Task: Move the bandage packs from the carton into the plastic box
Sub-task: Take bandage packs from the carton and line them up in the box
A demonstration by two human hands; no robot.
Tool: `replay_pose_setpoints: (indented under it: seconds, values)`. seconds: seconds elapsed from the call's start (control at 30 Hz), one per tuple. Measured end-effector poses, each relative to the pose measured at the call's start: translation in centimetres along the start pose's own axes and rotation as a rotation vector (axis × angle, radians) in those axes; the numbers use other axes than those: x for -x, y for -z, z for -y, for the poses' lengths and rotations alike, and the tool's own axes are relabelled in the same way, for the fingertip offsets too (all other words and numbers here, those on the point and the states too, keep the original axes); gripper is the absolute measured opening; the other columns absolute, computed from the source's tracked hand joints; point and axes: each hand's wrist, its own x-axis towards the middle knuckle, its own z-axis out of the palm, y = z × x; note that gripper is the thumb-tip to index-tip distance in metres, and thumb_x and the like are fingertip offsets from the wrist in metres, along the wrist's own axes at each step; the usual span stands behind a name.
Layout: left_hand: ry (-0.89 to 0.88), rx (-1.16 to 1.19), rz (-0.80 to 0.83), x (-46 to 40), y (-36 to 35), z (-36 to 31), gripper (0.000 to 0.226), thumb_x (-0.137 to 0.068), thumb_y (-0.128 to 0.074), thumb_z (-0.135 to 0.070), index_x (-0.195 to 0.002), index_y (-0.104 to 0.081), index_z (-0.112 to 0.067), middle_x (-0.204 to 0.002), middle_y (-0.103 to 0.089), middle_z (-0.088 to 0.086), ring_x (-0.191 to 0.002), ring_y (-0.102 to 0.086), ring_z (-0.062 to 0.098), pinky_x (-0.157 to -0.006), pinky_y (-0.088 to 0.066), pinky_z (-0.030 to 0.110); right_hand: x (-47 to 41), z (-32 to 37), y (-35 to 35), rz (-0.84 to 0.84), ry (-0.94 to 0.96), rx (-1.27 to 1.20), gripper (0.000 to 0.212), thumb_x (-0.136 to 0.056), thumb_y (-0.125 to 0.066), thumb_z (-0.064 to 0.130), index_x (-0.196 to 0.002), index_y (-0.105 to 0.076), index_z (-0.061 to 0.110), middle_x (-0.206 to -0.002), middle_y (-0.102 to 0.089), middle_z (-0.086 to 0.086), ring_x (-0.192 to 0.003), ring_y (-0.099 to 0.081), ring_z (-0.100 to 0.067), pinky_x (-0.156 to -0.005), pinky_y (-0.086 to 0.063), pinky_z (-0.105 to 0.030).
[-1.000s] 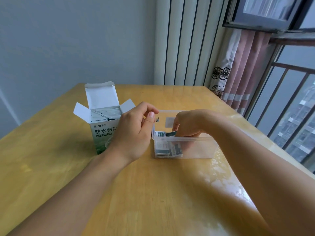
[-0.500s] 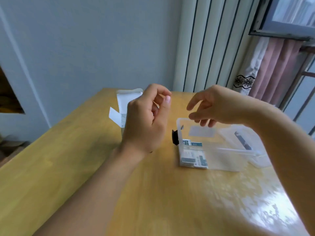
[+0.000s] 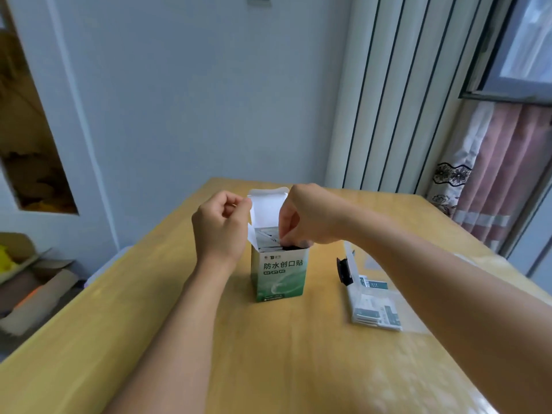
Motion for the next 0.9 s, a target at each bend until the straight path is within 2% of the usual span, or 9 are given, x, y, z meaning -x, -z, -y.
replay_pose_setpoints:
  seconds: [0.07, 0.23, 0.33, 0.43, 0.53, 0.6, 0.7, 0.8, 0.9]
  values:
    - [-0.001, 0.003, -0.003, -0.1, 0.0, -0.1, 0.018, -0.085, -0.068, -0.022, -0.067, -0.064, -0.019, -0.056, -0.055, -0.011, -0.052, -0.047, 0.000, -0.052, -0.036, 0.014, 0.1, 0.2, 0.2, 0.010, 0.019, 0.029, 0.008, -0.077, -0.078, 0.013, -0.073, -0.077, 0.020, -0.048, -0.062, 0.010, -0.057, -0.064, -0.009, -0.059, -0.054, -0.022]
    - [-0.028, -0.021, -0.009, 0.1, -0.1, -0.6, 0.016, -0.077, -0.063, -0.032, -0.066, -0.065, -0.020, -0.055, -0.058, -0.011, -0.054, -0.050, 0.004, -0.054, -0.040, 0.022, 0.5, 0.7, 0.4, 0.060, 0.037, 0.090, 0.012, -0.075, -0.076, 0.009, -0.075, -0.079, 0.020, -0.067, -0.074, 0.005, -0.063, -0.069, -0.011, -0.048, -0.049, -0.013]
    - [-0.061, -0.055, -0.005, 0.1, -0.1, -0.8, 0.016, -0.077, -0.063, -0.032, -0.064, -0.063, -0.022, -0.058, -0.062, -0.006, -0.056, -0.054, 0.009, -0.057, -0.046, 0.025, 0.4, 0.6, 0.8, 0.120, 0.014, 0.099, 0.008, -0.077, -0.078, 0.013, -0.077, -0.079, 0.021, -0.069, -0.075, 0.006, -0.056, -0.063, -0.005, -0.044, -0.043, -0.007]
    - [-0.067, -0.055, 0.006, 0.2, -0.2, -1.0, 0.017, -0.076, -0.062, -0.032, -0.064, -0.063, -0.021, -0.058, -0.062, -0.003, -0.056, -0.054, 0.011, -0.058, -0.047, 0.028, 0.0, 0.7, 0.8, 0.192, 0.000, 0.120, 0.004, -0.080, -0.078, 0.020, -0.079, -0.078, 0.024, -0.065, -0.070, 0.009, -0.054, -0.055, -0.002, -0.045, -0.040, -0.009]
    - [-0.082, -0.063, 0.007, 0.5, -0.3, -1.1, 0.018, -0.077, -0.062, -0.032, -0.063, -0.062, -0.021, -0.057, -0.060, -0.005, -0.055, -0.051, 0.010, -0.057, -0.044, 0.027, -0.4, 0.2, 1.2, 0.086, 0.030, 0.066, 0.005, -0.078, -0.082, 0.019, -0.076, -0.079, 0.022, -0.059, -0.065, 0.015, -0.054, -0.055, 0.002, -0.048, -0.038, -0.007]
    - [-0.108, -0.079, -0.008, 0.5, -0.4, -1.2, 0.019, -0.080, -0.063, -0.030, -0.063, -0.061, -0.022, -0.056, -0.058, -0.006, -0.055, -0.051, 0.011, -0.057, -0.045, 0.027, -0.5, -0.2, 1.6, 0.001, 0.057, 0.001, 0.004, -0.079, -0.083, 0.019, -0.078, -0.079, 0.022, -0.064, -0.066, 0.017, -0.055, -0.056, 0.006, -0.050, -0.039, -0.006]
    - [-0.171, -0.113, -0.038, 0.6, -0.3, -1.4, 0.019, -0.083, -0.064, -0.027, -0.065, -0.060, -0.022, -0.056, -0.057, -0.006, -0.055, -0.051, 0.012, -0.056, -0.045, 0.028, 0.0, -0.9, 1.9, -0.046, 0.085, -0.037, 0.005, -0.085, -0.077, 0.019, -0.082, -0.076, 0.023, -0.074, -0.070, 0.014, -0.065, -0.061, 0.002, -0.057, -0.043, -0.011]
    - [-0.332, -0.205, -0.066, 1.1, -0.4, -2.1, 0.015, -0.085, -0.063, -0.026, -0.072, -0.060, -0.020, -0.064, -0.055, -0.007, -0.060, -0.048, 0.014, -0.056, -0.040, 0.027, 1.3, -1.9, 2.5, -0.167, 0.089, -0.133, 0.007, -0.092, -0.069, 0.017, -0.086, -0.072, 0.019, -0.077, -0.071, 0.013, -0.062, -0.063, 0.002, -0.055, -0.048, -0.015]
    - [-0.514, -0.306, -0.068, 1.8, -0.6, -3.1, 0.018, -0.088, -0.056, -0.032, -0.082, -0.062, -0.016, -0.078, -0.056, -0.007, -0.077, -0.049, 0.014, -0.064, -0.037, 0.025, 2.6, -2.8, 3.1, -0.308, 0.088, -0.347, 0.011, -0.096, -0.064, 0.013, -0.087, -0.068, 0.016, -0.081, -0.075, 0.005, -0.053, -0.063, -0.005, -0.052, -0.054, -0.022]
